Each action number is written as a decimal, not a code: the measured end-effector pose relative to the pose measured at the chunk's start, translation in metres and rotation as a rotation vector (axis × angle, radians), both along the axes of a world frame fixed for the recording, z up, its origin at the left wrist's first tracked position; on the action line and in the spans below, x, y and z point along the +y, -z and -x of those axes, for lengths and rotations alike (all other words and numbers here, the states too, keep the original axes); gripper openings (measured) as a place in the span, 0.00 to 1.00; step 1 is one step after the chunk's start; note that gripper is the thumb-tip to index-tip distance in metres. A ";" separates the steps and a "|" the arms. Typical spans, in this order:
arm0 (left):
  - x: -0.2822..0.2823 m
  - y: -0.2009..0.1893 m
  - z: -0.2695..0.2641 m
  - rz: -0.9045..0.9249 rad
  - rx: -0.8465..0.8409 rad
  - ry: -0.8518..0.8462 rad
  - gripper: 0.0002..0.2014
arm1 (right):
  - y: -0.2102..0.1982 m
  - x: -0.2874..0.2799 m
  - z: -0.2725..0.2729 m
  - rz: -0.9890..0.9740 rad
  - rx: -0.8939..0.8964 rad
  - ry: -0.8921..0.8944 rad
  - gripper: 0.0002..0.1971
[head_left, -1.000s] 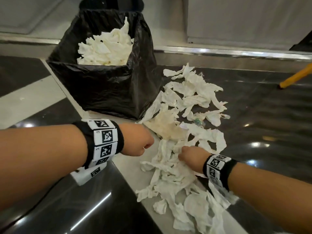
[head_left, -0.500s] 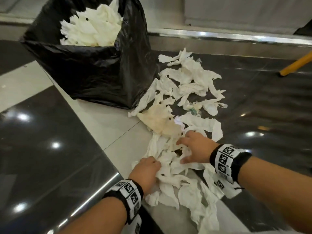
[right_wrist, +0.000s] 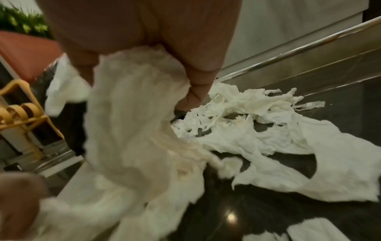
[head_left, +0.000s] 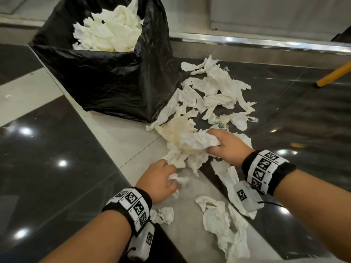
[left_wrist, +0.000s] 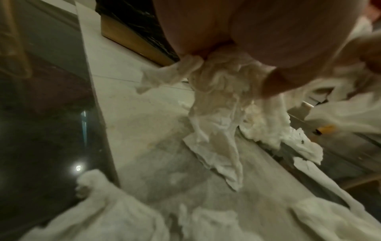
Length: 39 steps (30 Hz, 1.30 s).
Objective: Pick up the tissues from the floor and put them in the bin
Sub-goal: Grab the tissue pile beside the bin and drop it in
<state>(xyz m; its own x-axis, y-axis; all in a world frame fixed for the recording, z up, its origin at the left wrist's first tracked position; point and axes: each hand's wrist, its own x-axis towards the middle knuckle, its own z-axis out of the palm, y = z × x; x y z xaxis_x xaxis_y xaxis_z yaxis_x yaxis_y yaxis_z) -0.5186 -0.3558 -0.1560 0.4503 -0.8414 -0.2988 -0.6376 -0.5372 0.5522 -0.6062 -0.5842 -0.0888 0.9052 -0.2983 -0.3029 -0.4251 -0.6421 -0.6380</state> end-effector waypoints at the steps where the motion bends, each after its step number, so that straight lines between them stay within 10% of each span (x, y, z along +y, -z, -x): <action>1: 0.002 0.003 0.001 -0.036 -0.005 0.027 0.21 | -0.005 0.000 0.002 -0.058 -0.010 -0.002 0.12; 7: 0.011 0.004 0.006 -0.236 -0.066 0.379 0.16 | -0.006 0.008 0.010 -0.291 -0.022 0.094 0.17; 9: 0.016 0.004 0.009 -0.320 -0.029 0.596 0.19 | 0.004 0.011 0.017 -0.091 0.098 -0.121 0.07; 13: 0.032 0.019 0.015 -0.487 -0.068 0.867 0.32 | 0.026 0.033 0.041 0.137 0.376 -0.669 0.22; 19: 0.039 0.025 0.016 -0.366 -0.032 0.654 0.16 | 0.052 0.053 0.071 0.417 0.623 -1.101 0.31; 29: 0.023 -0.007 0.010 -0.326 -0.030 0.528 0.11 | 0.002 0.035 0.000 0.343 0.184 -0.398 0.13; 36: 0.007 -0.070 -0.019 -0.245 -0.122 0.570 0.10 | 0.033 0.065 -0.069 0.555 0.401 -0.602 0.35; 39: 0.003 -0.109 -0.038 -0.197 -0.204 0.651 0.10 | 0.052 0.070 -0.072 0.635 0.523 -0.669 0.25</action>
